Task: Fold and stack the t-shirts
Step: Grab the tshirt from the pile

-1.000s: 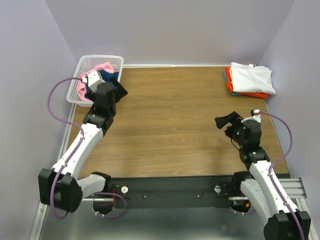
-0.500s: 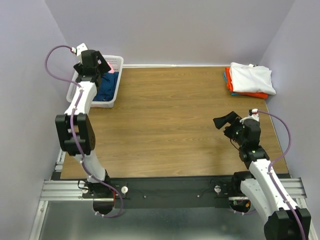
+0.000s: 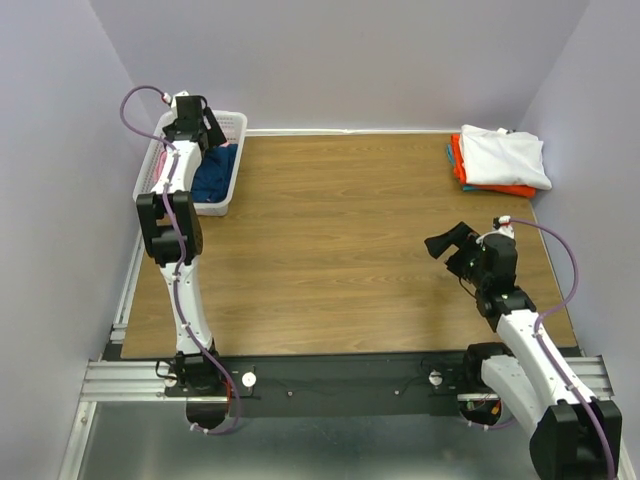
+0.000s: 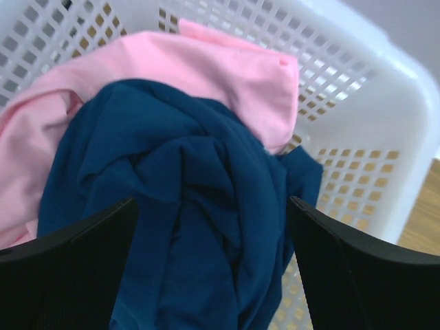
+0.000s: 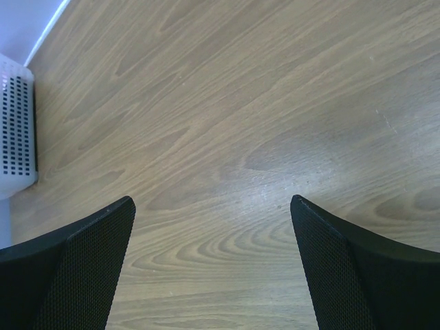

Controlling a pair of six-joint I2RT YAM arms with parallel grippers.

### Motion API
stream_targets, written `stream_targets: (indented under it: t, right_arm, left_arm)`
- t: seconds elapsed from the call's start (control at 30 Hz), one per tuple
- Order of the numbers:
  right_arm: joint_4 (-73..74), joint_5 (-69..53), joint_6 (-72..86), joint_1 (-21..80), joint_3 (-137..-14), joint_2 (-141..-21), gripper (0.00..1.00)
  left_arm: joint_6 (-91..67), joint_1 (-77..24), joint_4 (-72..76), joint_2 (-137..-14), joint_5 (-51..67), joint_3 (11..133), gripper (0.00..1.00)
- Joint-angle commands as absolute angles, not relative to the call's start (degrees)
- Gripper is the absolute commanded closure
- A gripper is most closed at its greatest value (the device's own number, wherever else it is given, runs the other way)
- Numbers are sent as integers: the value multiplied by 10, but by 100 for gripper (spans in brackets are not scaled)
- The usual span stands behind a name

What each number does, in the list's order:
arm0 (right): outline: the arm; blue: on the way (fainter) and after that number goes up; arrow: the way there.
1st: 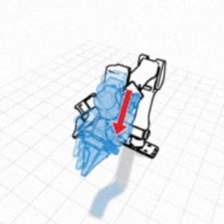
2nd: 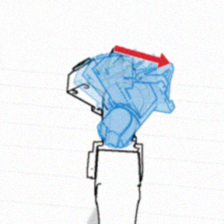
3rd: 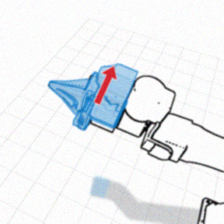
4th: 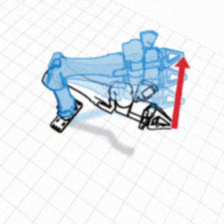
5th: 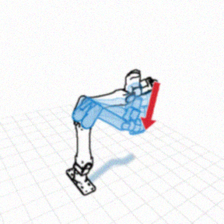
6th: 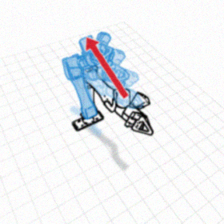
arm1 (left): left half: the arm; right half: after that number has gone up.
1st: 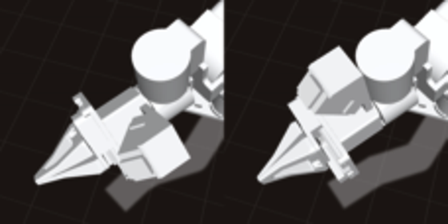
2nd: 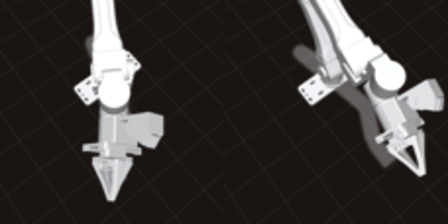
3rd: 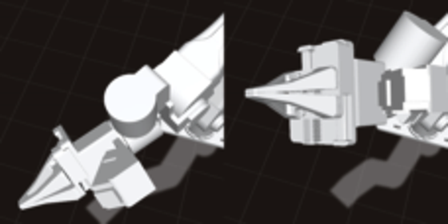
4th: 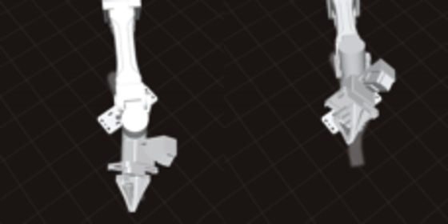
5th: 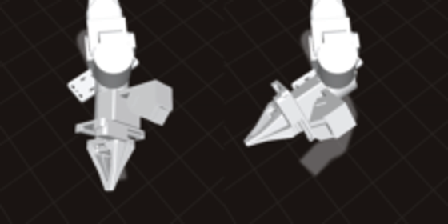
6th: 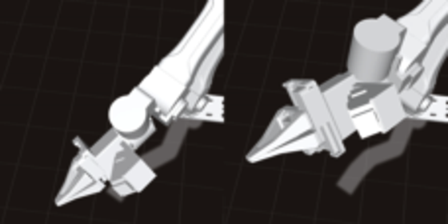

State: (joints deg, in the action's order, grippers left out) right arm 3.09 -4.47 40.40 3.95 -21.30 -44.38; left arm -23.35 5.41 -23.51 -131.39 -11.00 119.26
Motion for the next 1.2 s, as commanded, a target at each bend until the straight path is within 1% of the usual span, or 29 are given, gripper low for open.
stream_targets:
  t: [0.0, 0.07, 0.13, 0.2, 0.23, 0.3, 0.33, 0.4, 0.43, 0.47, 0.5, 0.53, 0.57, 0.6, 0.83, 0.93, 1.03, 1.07, 1.13, 1.17]
  right_arm:
    - [34, -28, 395, 41, -231, -462, 0]
    - [34, -29, 394, 41, -235, -469, 0]
    - [34, -30, 394, 40, -236, -478, 0]
    - [34, -30, 395, 41, -236, -482, 0]
    - [34, -30, 393, 41, -236, -485, 0]
    - [33, -33, 394, 41, -236, -487, 0]
    - [34, -33, 395, 41, -237, -487, 0]
    - [34, -33, 394, 40, -237, -486, 0]
    - [34, -33, 392, 41, -236, -486, 0]
    - [34, -33, 393, 41, -236, -485, 0]
    - [33, -33, 392, 41, -236, -485, 0]
    - [33, -33, 392, 40, -236, -485, 0]
    - [34, -33, 392, 41, -236, -484, 0]
    - [33, -34, 392, 40, -236, -484, 0]
    - [33, -33, 389, 40, -235, -481, 0]
    - [33, -18, 387, 41, -235, -481, 0]
    - [33, -14, 387, 41, -233, -480, 0]
    - [33, -16, 387, 41, -233, -476, 0]
    - [34, -18, 386, 40, -231, -473, 0]
    - [34, -18, 386, 40, -231, -468, 0]
  left_arm:
    - [-218, 57, -272, -1335, -133, 1200, 6]
    - [-226, 58, -276, -1339, -144, 1193, 6]
    - [-224, 60, -266, -1342, -142, 1185, 10]
    - [-226, 62, -265, -1349, -141, 1185, 17]
    - [-227, 64, -269, -1354, -139, 1187, 24]
    - [-226, 65, -266, -1357, -136, 1194, 33]
    - [-226, 66, -265, -1358, -134, 1196, 42]
    - [-222, 67, -265, -1360, -131, 1206, 53]
    - [-221, 67, -264, -1359, -129, 1208, 64]
    - [-220, 68, -264, -1359, -127, 1213, 68]
    - [-217, 69, -264, -1357, -126, 1216, 81]
    - [-215, 69, -263, -1355, -125, 1216, 88]
    - [-214, 69, -263, -1352, -119, 1220, 97]
    - [-211, 69, -264, -1347, -116, 1220, 100]
    - [-219, 68, -244, -1253, -88, 1177, 100]
    - [-228, 65, -215, -1164, -60, 1133, 100]
    - [-226, 55, -196, -1103, -68, 1084, 100]
    - [-227, 47, -186, -1064, -78, 1067, 100]
    - [-225, 37, -172, -1027, -80, 1055, 100]
    - [-222, 33, -167, -989, -79, 1044, 100]
